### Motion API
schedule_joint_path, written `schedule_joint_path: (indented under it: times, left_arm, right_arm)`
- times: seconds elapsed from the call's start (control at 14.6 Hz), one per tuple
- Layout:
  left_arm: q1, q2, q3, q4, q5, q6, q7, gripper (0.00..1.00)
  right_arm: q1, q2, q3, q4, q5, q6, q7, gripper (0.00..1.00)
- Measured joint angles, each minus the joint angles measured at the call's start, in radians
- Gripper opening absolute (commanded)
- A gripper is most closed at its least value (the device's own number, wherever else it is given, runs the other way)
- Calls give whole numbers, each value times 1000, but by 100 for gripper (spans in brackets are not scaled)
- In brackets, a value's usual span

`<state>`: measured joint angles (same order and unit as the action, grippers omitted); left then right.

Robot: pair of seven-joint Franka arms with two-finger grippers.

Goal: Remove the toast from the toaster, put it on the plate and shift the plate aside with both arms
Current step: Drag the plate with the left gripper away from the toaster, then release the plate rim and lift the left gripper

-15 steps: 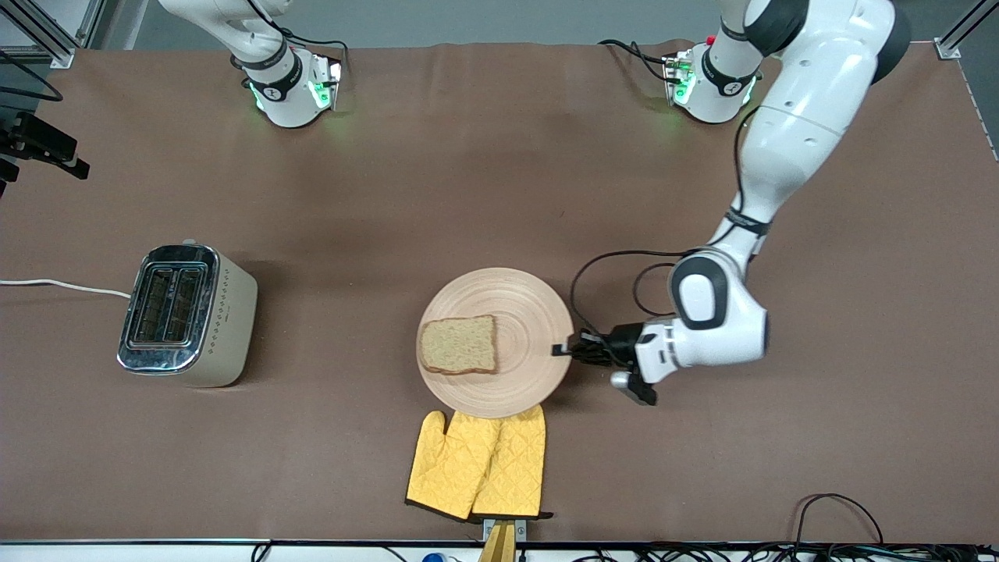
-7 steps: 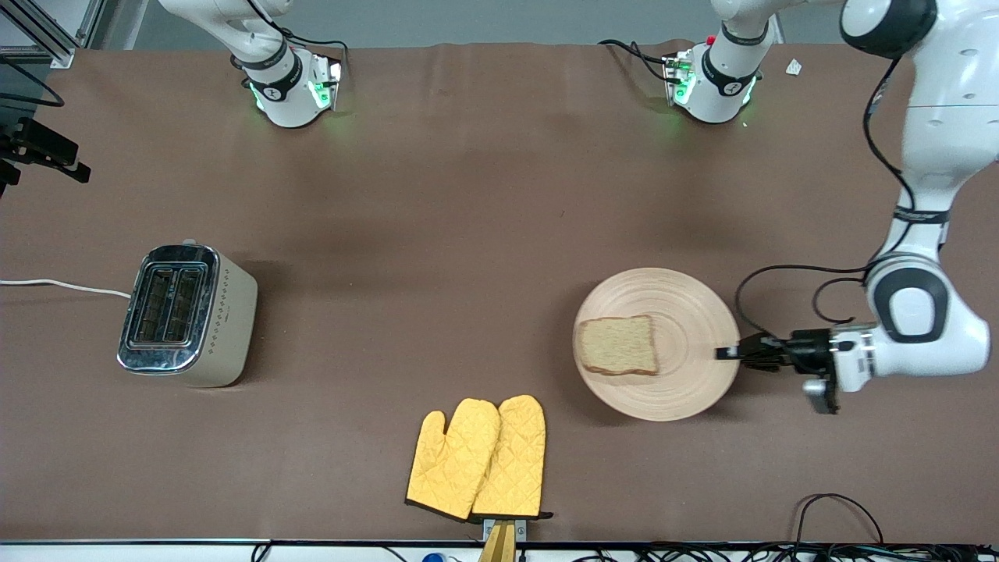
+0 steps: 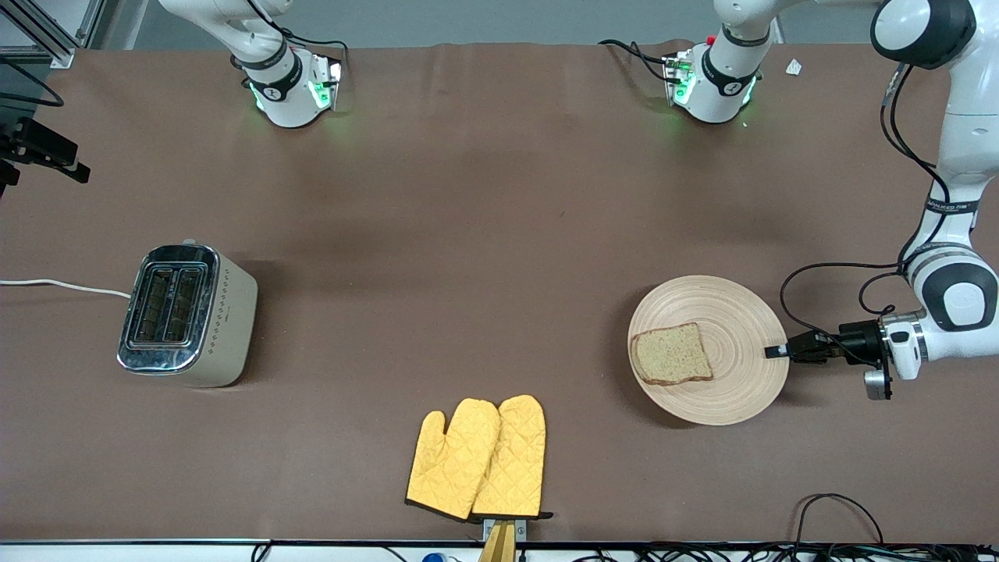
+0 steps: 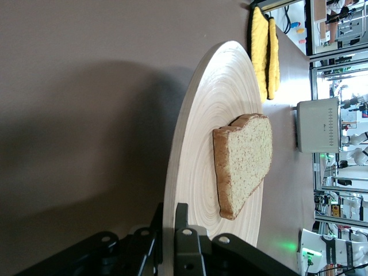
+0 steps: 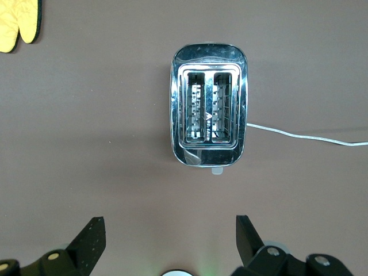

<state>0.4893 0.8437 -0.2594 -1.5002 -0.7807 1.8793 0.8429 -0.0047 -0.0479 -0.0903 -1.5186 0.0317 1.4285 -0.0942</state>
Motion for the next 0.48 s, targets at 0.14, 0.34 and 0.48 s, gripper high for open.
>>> schedule_joint_path:
  times: [0.14, 0.34, 0.48]
  left_arm:
    - [0, 28, 8, 26, 1, 7, 24, 17]
    - [-1, 55, 10, 58, 3, 5, 25, 85]
    - [-5, 56, 9, 66, 4, 5, 25, 100]
  right_arm:
    - [0, 0, 1, 0, 0, 0, 0, 100]
    - [2, 1, 2, 1, 0, 0, 0, 100]
    - [2, 1, 2, 1, -1, 2, 0, 100]
